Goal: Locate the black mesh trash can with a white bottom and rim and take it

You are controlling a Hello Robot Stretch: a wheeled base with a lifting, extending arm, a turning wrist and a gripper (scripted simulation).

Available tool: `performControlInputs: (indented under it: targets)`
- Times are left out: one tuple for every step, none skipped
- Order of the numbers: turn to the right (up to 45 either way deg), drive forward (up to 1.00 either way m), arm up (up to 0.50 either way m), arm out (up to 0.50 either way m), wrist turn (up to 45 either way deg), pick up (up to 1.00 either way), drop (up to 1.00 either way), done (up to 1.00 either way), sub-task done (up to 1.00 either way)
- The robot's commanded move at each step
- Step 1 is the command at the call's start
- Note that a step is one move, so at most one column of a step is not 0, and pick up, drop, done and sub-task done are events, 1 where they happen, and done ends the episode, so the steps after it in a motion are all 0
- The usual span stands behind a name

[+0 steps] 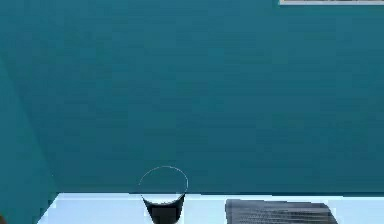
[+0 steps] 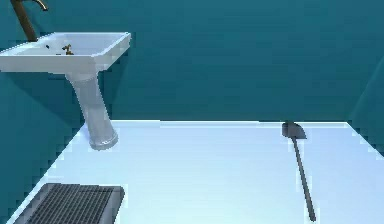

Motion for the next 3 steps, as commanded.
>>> performControlInputs:
  targets:
    - [-6.0,0.0,0.0,0.0,0.0,0.0,0.0,0.0,0.0]
    - [0.0,0.15,0.0,0.0,0.0,0.0,0.0,0.0,0.0]
    - [-45.0,0.0,0.0,0.0,0.0,0.0,0.0,0.0,0.0]
